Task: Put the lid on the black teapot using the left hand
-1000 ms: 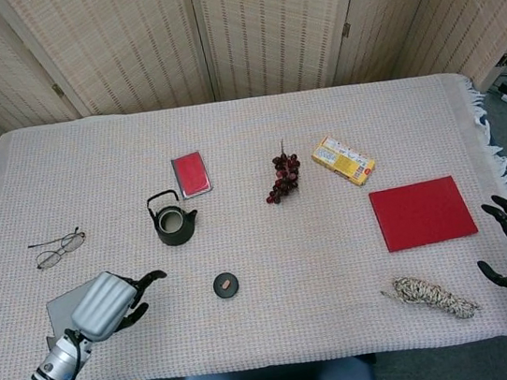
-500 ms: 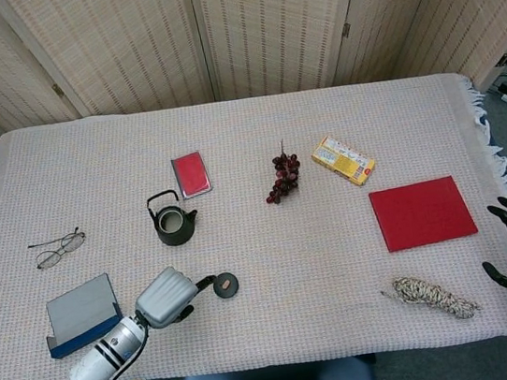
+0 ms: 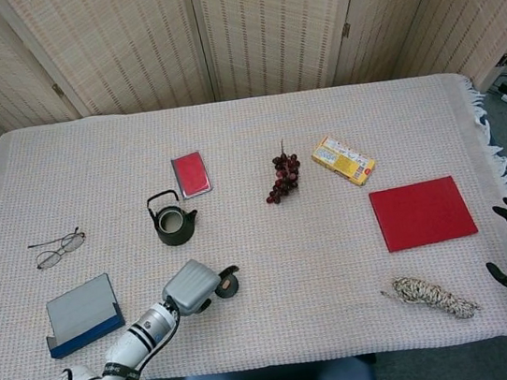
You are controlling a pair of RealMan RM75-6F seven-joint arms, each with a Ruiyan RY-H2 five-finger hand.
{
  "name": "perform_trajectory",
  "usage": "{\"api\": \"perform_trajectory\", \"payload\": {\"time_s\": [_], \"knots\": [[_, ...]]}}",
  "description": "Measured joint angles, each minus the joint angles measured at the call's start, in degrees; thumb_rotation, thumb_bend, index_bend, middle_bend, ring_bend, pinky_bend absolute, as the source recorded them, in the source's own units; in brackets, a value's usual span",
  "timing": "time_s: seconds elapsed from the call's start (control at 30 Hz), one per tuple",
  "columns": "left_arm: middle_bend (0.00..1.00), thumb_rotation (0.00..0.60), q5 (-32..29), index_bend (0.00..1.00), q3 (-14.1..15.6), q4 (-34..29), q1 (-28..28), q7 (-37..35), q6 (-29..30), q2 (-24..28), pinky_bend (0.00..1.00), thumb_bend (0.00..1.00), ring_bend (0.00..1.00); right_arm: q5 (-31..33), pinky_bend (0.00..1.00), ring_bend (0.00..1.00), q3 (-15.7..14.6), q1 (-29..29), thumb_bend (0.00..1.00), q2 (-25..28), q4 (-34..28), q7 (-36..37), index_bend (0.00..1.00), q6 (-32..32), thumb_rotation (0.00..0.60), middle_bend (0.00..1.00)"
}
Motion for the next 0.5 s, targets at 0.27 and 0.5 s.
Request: {"api": "perform_trajectory", "payload": {"time_s": [0.27,0.5], "knots": [[0.83,0.6,-8.3,0.18,0.3,1.5,-2.7,5.4,-1.2,-3.0,0.93,0.28,0.88,0.2,0.0,0.11,0.0,-0.2,0.29,-0.2,0.5,0.6,0.12,0.1,0.6,0.1],[0.84,0.6,-13.5,0.2,1.4,3.5,-4.5,8.3,-0.7,-5.4,0.93,0.28,0.89,0.3,0.0,0.11,0.0,-0.6,0.29,-0.2,0.8,0.9,0.12,0.4,0.6,0.1]]}}
